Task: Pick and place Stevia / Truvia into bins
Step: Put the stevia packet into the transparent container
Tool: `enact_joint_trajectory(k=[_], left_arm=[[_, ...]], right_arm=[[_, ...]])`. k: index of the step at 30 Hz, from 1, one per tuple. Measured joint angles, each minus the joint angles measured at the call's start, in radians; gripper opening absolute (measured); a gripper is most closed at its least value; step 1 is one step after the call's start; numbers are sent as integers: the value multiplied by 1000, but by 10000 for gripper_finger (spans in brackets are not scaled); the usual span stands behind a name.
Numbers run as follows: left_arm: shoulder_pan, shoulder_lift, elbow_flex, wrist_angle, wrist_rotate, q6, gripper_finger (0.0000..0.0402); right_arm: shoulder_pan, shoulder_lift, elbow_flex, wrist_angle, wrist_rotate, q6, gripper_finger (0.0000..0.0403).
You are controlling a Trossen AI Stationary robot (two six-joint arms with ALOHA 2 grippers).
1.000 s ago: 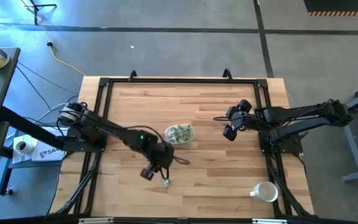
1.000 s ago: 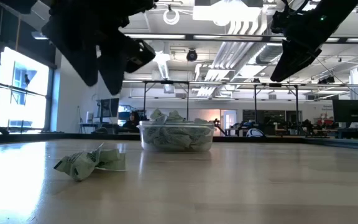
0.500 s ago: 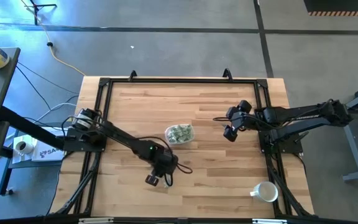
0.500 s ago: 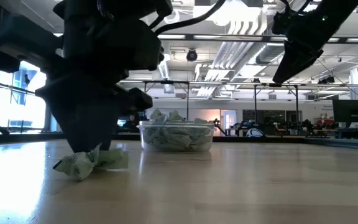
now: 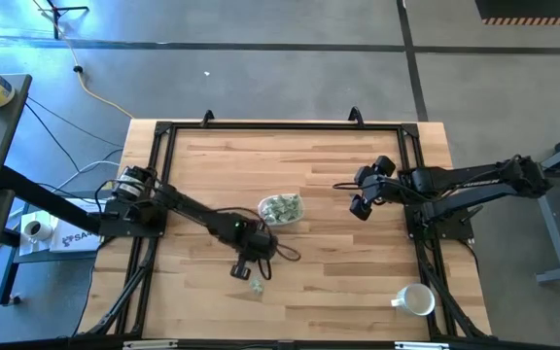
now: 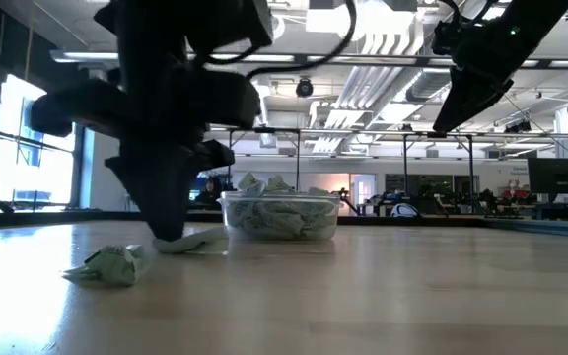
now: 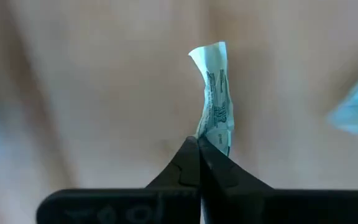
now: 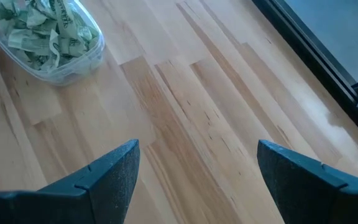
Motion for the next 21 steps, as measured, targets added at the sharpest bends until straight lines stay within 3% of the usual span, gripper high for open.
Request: enact_joint_trajectory(k=[4, 10, 16, 21], left_arm=[[58, -19, 65, -150, -30, 1, 25], [146, -131, 196, -231, -26, 38, 21], [283, -147, 255, -182, -74, 124, 21], [361, -78, 250, -166, 10, 136, 21]], right_arm=[[0, 0, 0, -1, 6, 20, 314], [0, 0, 0, -11, 35, 26, 314], [0, 0, 0, -14, 71, 56, 314], [0, 0, 0, -23, 71, 89, 314]])
